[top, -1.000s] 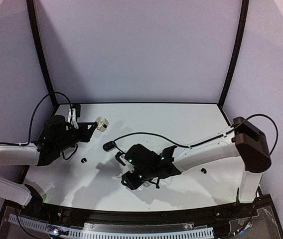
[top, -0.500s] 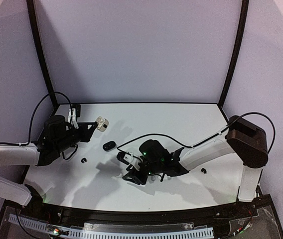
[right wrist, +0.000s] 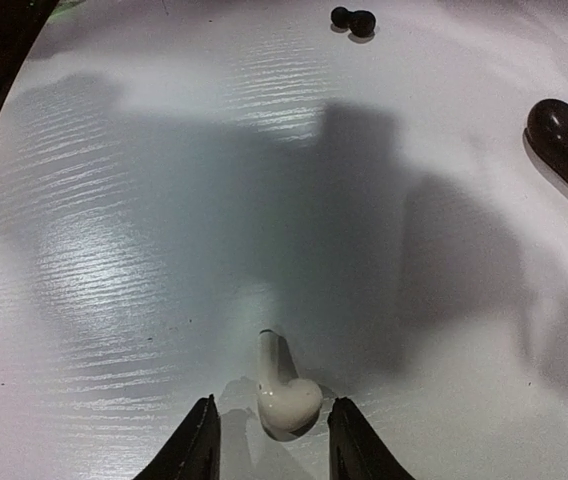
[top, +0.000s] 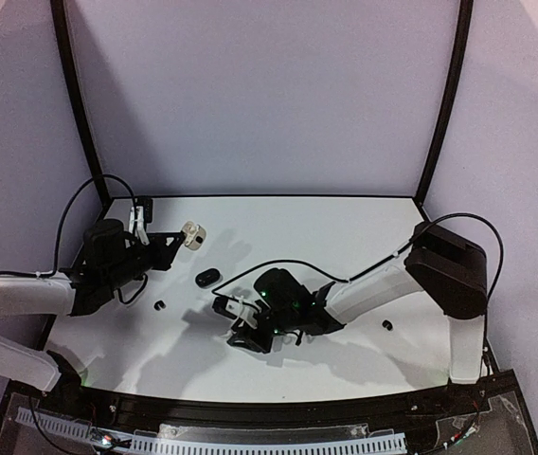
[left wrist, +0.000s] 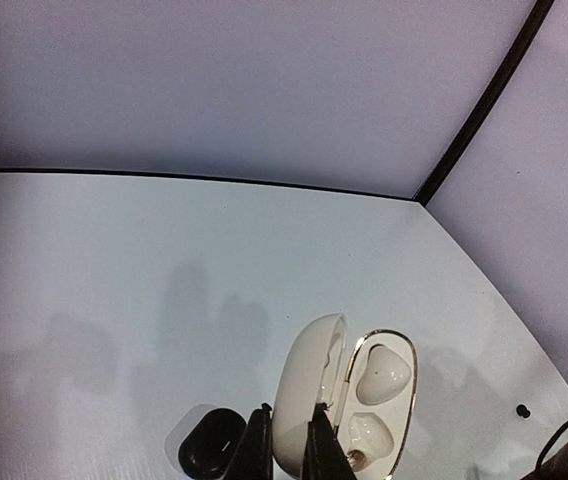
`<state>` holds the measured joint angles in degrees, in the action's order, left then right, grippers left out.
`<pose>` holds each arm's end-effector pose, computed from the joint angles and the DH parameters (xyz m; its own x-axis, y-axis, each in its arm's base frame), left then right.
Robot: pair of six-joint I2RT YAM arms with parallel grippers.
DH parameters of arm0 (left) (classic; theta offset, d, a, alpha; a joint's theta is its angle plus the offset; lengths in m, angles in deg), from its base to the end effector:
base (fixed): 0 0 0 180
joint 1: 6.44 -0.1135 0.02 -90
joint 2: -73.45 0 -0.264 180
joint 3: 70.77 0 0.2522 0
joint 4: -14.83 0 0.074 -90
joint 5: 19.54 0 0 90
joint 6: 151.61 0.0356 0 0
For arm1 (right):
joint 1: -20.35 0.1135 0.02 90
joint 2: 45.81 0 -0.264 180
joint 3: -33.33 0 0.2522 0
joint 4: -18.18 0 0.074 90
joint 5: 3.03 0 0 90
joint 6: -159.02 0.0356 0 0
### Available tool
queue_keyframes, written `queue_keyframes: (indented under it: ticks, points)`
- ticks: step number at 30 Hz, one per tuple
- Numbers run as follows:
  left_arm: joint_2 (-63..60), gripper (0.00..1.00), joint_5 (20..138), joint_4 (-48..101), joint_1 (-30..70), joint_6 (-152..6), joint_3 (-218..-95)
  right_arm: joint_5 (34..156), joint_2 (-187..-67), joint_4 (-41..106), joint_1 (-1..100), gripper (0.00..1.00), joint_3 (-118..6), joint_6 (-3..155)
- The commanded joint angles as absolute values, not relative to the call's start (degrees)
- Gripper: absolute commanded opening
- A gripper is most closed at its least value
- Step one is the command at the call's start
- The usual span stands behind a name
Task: Insert the wireless bluetooth earbuds into the charging case
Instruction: Pick up the left earbud from the center of the board, then place the left earbud at the center of the board.
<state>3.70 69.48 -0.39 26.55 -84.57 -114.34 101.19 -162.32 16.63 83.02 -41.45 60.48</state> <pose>0.2205 -0.1424 0.2291 -0.3537 -0.2354 -0.9053 0.4261 0.8210 -0.3800 0.1800 0.3673 0.1119 -0.1523 -0.6081 -0.7791 -0.9808 0.1901 0.0433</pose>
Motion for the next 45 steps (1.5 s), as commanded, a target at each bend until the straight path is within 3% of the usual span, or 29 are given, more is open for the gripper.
queue_keyframes:
  ticks: [1,3,11,19,26,32,38,45]
  points:
    - [4.0,0.01,69.8,-1.7,26.3,-84.6,-113.9,102.2,-164.2,17.8,82.7,0.35,-43.6,59.0]
    - [4.1,0.01,69.7,-1.6,26.3,-84.6,-113.9,102.1,-164.4,18.3,82.7,0.28,-43.9,58.9]
    - [4.1,0.01,69.8,-1.7,26.3,-84.6,-113.8,101.5,-163.7,20.4,82.7,0.24,-43.1,59.3]
    - [4.1,0.01,70.2,-1.6,26.3,-84.3,-114.0,100.5,-162.3,21.7,82.8,0.07,-44.1,58.8]
    - [3.7,0.01,74.9,0.4,26.3,-80.8,-115.6,91.5,-153.1,40.7,83.5,0.03,-52.9,51.5]
    - [2.7,0.01,82.1,7.2,27.3,-66.0,-120.2,83.4,-147.3,62.8,84.0,0.02,-63.9,54.6]
    - [0.6,0.01,80.0,17.4,30.7,-44.5,-126.5,80.8,-146.4,68.9,84.7,0.01,-71.1,58.9]
    - [-1.2,0.01,77.2,25.8,35.1,-33.0,-133.3,78.3,-149.5,75.5,84.7,0.0,-80.2,60.9]
